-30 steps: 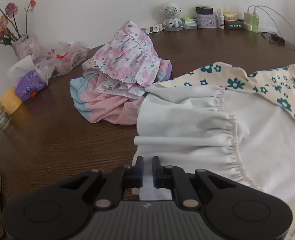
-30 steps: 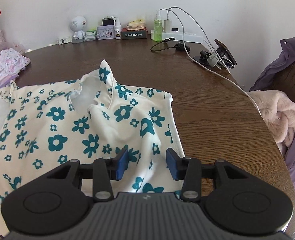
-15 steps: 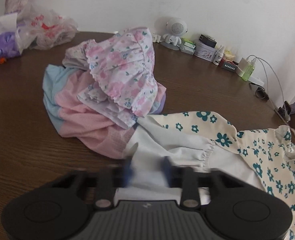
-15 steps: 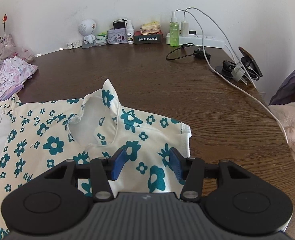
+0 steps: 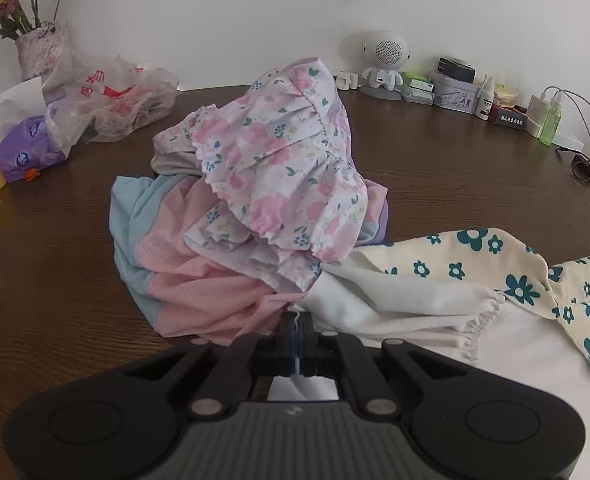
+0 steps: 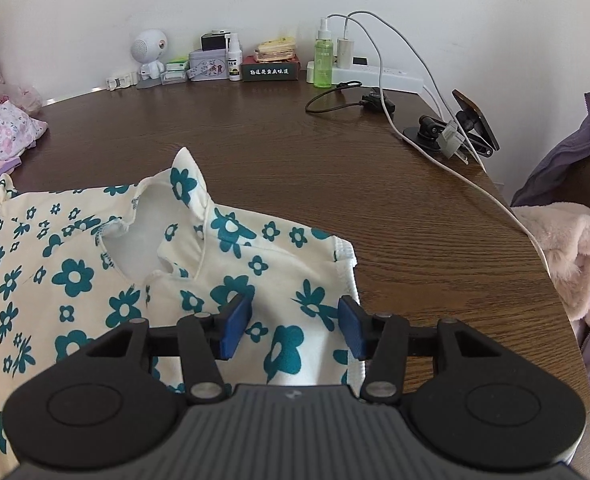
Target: Fold clothes
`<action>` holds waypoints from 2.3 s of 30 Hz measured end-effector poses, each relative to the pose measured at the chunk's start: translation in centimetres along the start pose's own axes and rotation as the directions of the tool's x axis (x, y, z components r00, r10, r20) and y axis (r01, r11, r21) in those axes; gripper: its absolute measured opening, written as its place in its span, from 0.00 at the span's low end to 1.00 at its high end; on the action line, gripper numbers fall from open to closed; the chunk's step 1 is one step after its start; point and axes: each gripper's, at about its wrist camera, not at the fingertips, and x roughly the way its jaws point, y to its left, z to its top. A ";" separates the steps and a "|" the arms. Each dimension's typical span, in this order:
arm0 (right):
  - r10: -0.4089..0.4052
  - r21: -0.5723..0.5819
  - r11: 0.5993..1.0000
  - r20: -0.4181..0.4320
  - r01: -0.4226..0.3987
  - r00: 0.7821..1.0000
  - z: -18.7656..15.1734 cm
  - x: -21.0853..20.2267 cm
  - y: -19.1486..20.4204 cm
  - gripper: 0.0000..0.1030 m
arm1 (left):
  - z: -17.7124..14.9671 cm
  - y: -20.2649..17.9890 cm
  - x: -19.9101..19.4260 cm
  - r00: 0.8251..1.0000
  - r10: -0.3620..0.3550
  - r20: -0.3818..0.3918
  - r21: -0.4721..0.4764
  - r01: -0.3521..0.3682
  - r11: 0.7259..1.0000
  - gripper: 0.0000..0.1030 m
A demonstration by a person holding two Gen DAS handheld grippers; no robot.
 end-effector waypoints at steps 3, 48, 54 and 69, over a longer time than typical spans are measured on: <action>0.058 0.056 0.997 0.035 -0.060 0.998 0.3 -1.4 -0.4 0.47 | -0.5 0.1 -1.1 1.000 -0.004 0.019 -0.010 0.004 1.000 0.08; 0.153 0.028 0.988 -0.074 -0.151 0.986 -0.9 -3.2 1.5 0.10 | -10.2 -0.9 -8.1 0.997 -0.062 0.049 0.056 0.059 0.997 0.23; 0.257 -0.025 0.966 0.034 -0.256 0.966 -2.5 -9.1 2.8 0.49 | -11.9 -0.5 -13.5 0.975 -0.118 0.188 -0.011 0.122 0.992 0.41; 0.179 -0.342 0.930 0.097 -0.136 0.979 -11.0 -17.5 3.7 0.99 | -22.9 -12.7 -22.8 0.922 -0.324 0.213 0.353 0.237 0.905 0.95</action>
